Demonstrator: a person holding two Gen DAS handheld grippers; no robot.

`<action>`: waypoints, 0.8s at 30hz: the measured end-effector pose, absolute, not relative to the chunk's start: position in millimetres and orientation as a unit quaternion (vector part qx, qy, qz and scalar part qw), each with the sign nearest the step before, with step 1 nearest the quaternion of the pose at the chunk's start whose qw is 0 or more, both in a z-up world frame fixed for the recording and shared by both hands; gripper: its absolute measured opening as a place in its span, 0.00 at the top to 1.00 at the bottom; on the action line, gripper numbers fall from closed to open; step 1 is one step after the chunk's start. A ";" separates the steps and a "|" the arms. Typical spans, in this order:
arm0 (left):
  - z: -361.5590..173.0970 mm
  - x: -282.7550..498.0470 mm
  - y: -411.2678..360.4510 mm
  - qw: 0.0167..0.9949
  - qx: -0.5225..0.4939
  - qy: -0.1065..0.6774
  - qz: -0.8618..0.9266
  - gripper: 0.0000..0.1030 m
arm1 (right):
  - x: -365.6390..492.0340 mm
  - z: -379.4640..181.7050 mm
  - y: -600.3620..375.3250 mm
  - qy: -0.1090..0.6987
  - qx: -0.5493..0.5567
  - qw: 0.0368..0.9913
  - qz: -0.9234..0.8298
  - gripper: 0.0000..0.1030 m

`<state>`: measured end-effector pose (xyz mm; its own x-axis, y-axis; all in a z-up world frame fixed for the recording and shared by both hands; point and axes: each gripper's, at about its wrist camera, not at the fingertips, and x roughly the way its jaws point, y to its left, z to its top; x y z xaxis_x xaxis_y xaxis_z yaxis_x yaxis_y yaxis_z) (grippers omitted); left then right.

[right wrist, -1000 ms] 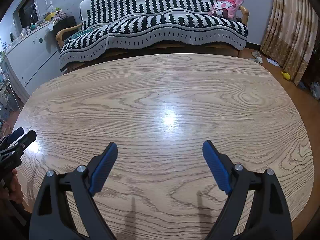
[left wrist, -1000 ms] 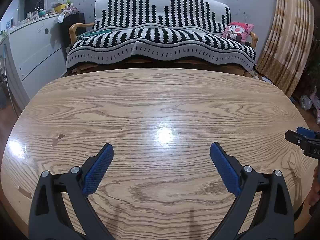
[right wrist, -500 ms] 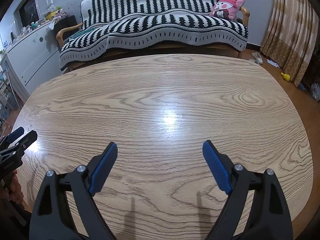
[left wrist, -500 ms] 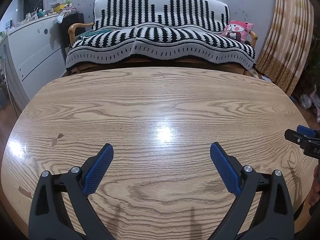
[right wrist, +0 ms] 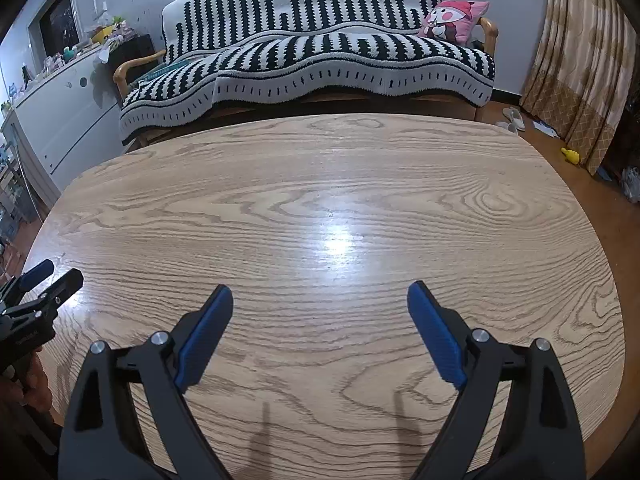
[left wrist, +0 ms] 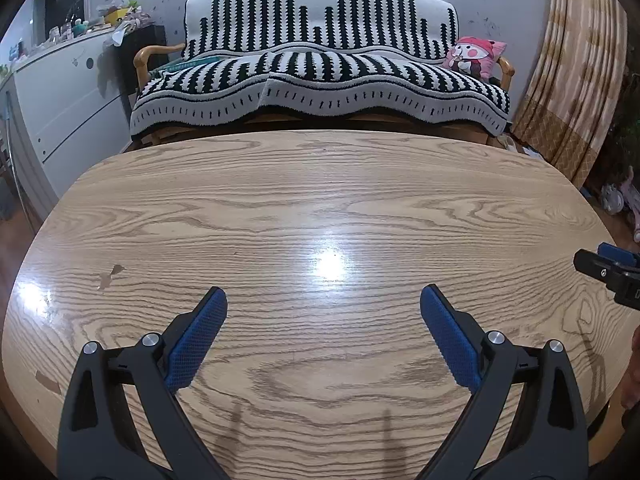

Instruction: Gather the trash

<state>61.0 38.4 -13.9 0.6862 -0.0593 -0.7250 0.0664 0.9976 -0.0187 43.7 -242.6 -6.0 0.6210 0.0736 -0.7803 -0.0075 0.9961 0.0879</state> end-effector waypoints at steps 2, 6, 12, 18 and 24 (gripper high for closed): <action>-14.2 60.7 38.1 0.918 0.005 0.395 -0.032 0.08 | 43.8 -5.8 -243.0 0.434 0.039 0.900 0.022 0.16; -15.7 61.2 37.7 0.917 0.004 0.398 -0.031 0.08 | 44.1 -5.7 -243.7 0.434 0.039 0.900 0.022 0.16; -16.4 61.8 38.2 0.915 0.005 0.402 -0.032 0.08 | 44.2 -5.8 -243.8 0.434 0.039 0.900 0.021 0.16; -16.4 61.6 39.0 0.916 0.006 0.401 -0.030 0.08 | 44.3 -5.7 -243.8 0.434 0.039 0.900 0.022 0.16; -15.7 61.6 41.5 0.917 0.008 0.397 -0.026 0.08 | 44.5 -5.7 -243.6 0.434 0.039 0.900 0.022 0.16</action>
<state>61.6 41.5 -15.7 0.6833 -0.0411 -0.7290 0.0531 0.9986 -0.0064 44.5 -243.6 -5.7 0.6215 0.0734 -0.7800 -0.0064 0.9961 0.0886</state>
